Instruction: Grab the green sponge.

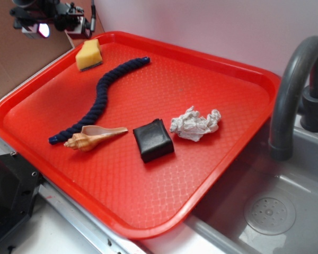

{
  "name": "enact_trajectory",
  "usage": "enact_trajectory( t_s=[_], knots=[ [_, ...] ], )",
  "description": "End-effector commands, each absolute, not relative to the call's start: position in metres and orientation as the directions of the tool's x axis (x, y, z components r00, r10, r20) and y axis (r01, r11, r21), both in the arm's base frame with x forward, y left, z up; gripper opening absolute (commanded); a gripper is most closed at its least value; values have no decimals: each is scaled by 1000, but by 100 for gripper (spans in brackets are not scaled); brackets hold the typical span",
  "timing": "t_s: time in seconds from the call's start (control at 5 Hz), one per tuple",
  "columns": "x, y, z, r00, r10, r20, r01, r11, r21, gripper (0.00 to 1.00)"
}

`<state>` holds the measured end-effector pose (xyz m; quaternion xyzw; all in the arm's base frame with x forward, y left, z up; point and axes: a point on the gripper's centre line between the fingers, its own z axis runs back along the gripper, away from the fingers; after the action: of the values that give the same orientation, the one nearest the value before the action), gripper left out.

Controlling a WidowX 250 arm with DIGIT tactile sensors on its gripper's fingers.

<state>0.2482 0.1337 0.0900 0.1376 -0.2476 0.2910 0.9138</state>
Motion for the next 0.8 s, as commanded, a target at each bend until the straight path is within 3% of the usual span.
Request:
enact_trajectory(
  t_s=[0.0,0.2,0.6],
  knots=[
    [273,168,78,706,466,534,-596,798,91,100],
    [297,166,65,742,461,486,-524,852,-8,100],
    [303,167,60,750,484,451,-532,847,-24,100]
  ],
)
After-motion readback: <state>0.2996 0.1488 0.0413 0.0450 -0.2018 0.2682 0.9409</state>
